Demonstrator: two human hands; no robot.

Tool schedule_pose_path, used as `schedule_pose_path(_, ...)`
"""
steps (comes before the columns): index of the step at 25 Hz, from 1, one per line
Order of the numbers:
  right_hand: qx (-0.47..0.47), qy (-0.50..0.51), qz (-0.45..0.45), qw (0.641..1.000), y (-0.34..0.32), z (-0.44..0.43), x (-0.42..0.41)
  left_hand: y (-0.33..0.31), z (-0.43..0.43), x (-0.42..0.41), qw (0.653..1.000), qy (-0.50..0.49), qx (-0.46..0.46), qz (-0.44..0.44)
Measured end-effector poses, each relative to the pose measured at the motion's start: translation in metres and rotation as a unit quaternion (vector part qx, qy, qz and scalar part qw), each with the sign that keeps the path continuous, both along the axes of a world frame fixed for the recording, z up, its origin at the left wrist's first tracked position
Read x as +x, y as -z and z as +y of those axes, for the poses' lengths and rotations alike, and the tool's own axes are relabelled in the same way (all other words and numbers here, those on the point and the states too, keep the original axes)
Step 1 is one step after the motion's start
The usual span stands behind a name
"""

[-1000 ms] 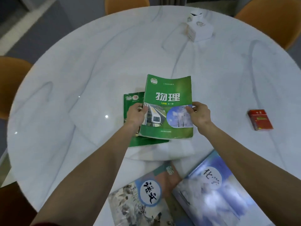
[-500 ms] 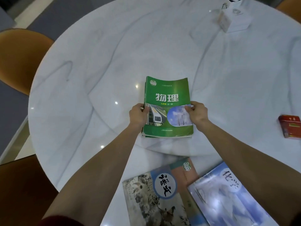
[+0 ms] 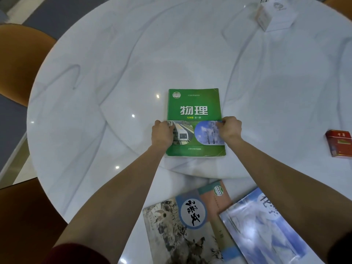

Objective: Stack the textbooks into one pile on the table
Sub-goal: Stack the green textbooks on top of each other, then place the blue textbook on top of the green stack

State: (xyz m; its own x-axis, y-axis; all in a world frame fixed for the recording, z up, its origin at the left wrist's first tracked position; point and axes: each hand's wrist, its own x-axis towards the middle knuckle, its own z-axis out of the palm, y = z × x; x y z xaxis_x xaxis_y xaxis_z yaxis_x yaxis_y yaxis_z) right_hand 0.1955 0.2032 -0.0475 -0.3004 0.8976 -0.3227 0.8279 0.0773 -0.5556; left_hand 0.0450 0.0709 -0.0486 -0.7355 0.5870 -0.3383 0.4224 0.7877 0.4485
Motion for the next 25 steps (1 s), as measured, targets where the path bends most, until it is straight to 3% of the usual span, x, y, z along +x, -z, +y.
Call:
schedule_pose_path(11, -0.023, -0.007, -0.005, 1.0, -0.011, -0.002, 0.008, -0.011, -0.003, 0.005, 0.998, 0.039, -0.02, 0.036)
schedule_pose_path(15, 0.014, -0.068, -0.055, 0.996, -0.025, -0.019, 0.029, -0.026, -0.012, 0.015, 0.984, 0.131, -0.021, 0.118)
schedule_pose_path(19, 0.081, -0.137, -0.111, 0.981, -0.04, -0.037, 0.055, -0.048, -0.01, 0.04, 0.965, 0.231, 0.001, 0.125)
schedule_pose_path(25, 0.161, -0.136, -0.16, 0.964, -0.051, -0.069, 0.115, -0.067, -0.009, 0.102, 0.903, 0.38, 0.008, 0.199)
